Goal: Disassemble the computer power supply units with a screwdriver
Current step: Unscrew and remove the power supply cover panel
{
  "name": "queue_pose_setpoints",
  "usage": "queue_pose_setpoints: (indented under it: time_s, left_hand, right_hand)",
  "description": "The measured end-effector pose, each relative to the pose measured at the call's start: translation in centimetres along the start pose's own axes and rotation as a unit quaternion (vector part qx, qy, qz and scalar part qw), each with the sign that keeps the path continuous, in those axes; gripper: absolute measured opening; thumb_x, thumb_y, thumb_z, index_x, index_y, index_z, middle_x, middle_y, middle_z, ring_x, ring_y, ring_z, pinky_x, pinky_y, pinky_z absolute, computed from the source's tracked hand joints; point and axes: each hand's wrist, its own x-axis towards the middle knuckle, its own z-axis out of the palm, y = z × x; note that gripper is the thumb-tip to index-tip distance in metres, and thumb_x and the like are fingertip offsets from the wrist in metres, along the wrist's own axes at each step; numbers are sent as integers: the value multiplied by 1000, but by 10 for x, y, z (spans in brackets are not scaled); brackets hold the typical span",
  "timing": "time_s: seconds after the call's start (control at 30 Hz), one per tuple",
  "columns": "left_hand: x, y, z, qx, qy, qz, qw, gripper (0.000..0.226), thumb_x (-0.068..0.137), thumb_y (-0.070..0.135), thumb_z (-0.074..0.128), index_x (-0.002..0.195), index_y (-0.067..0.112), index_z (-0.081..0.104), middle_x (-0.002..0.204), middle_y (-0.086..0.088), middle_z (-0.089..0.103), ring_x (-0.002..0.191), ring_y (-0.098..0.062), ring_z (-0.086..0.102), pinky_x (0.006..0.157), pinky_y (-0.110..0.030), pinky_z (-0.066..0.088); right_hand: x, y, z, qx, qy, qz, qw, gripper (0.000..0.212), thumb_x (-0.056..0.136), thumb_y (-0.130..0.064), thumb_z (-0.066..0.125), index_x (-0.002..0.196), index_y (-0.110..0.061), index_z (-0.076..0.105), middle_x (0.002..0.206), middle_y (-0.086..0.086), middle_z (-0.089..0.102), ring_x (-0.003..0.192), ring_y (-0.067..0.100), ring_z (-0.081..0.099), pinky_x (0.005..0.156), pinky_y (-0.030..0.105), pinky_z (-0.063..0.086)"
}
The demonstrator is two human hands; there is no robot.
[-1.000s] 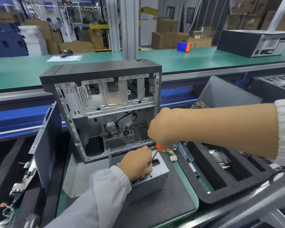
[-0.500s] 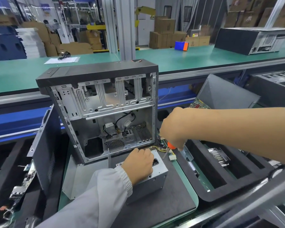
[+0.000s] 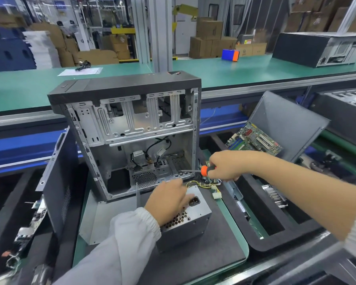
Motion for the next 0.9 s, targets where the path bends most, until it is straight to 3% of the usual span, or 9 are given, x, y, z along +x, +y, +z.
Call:
queue_pose_setpoints:
  time_s: [0.07,0.13,0.2,0.3,0.5,0.57,0.63,0.73,0.9]
  left_hand:
    - [6,-13,1,-161,24,-106,981,33,101,44,39,88,17,52,93,5,46,87,-14,49,75,-23,37]
    - [16,-27,4,-293,-90,-162,938,32,98,48,48,94,17,56,95,5,53,85,-12,54,73,-21,41]
    - [27,-35,3,-343,-250,-156,892,48,90,64,50,88,17,61,78,7,55,67,-9,50,64,-20,39]
    - [39,-45,1,-388,-347,-143,842,51,78,72,59,68,22,65,59,5,47,53,-13,38,61,-24,35]
    - [43,-47,17,-527,-313,-145,777,28,90,38,67,67,24,72,64,10,66,55,-3,58,56,-15,44]
    - [43,-45,20,-534,-311,-131,775,30,95,35,61,67,24,67,60,15,62,51,1,54,52,-10,41]
    - [42,-44,19,-532,-307,-117,780,27,98,33,56,74,23,64,63,17,63,55,3,55,55,-9,42]
    - [40,-42,15,-536,-321,-121,771,26,100,31,52,80,20,63,64,15,66,54,2,58,52,-9,44]
    - [41,-41,11,-531,-360,-131,756,25,100,30,53,99,10,68,82,7,72,69,-3,66,66,-16,49]
  right_hand:
    - [1,8,12,63,15,1,998,29,89,-31,49,104,-7,55,78,5,65,58,19,54,51,24,41]
    - [1,11,23,122,56,4,991,22,86,-29,54,103,-15,49,85,1,61,66,17,54,57,28,40]
    - [3,10,32,191,117,1,975,20,85,-29,59,100,-17,52,86,-2,58,68,14,53,57,28,40]
    - [2,5,39,289,194,-11,937,15,84,-30,66,95,-22,63,86,-2,63,64,9,57,55,22,45]
    - [-6,7,50,388,289,-27,874,13,73,-26,79,80,-29,69,68,-11,65,56,5,61,53,20,49]
    - [-6,8,50,424,337,-28,840,17,70,-24,82,80,-26,69,69,-8,67,56,9,63,55,22,50]
    - [-3,7,50,519,356,-41,776,24,68,-20,84,84,-20,66,71,1,70,50,13,60,51,27,49]
    - [1,6,48,590,395,-68,701,23,73,-16,81,86,-11,63,66,2,66,48,8,50,46,19,40]
    - [2,-2,42,587,447,-141,660,24,88,-16,67,90,-2,48,76,21,67,47,24,59,43,27,43]
